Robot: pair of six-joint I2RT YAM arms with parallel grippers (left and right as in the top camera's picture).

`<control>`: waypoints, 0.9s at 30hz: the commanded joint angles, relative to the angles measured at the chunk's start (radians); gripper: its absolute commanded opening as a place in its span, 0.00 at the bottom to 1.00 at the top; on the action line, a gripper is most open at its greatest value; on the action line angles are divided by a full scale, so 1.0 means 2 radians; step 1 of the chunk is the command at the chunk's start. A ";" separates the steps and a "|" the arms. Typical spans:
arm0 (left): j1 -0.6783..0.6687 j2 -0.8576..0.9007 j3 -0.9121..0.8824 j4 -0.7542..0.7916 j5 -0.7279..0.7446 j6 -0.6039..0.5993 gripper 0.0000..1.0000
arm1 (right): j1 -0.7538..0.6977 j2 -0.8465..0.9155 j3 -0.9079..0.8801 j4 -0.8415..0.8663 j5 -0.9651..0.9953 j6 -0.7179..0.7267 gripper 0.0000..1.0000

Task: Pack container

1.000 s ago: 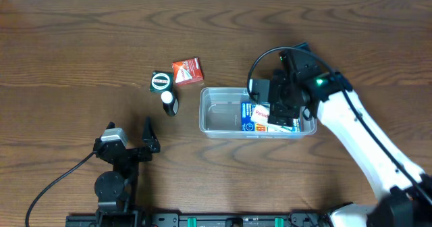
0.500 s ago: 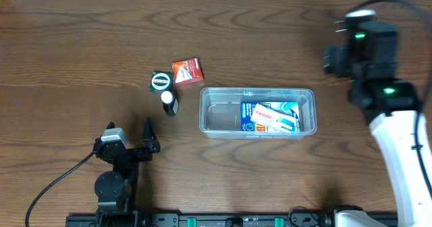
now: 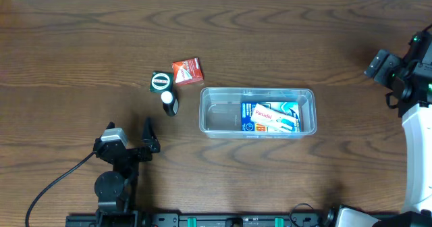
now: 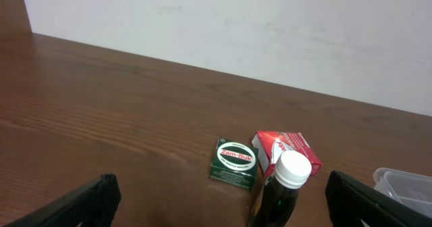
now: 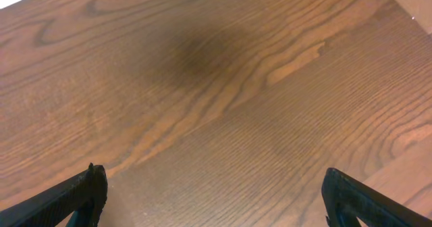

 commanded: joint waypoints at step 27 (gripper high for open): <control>0.003 0.498 0.462 -0.211 0.311 0.082 0.98 | -0.003 0.000 0.006 -0.002 -0.006 0.012 0.99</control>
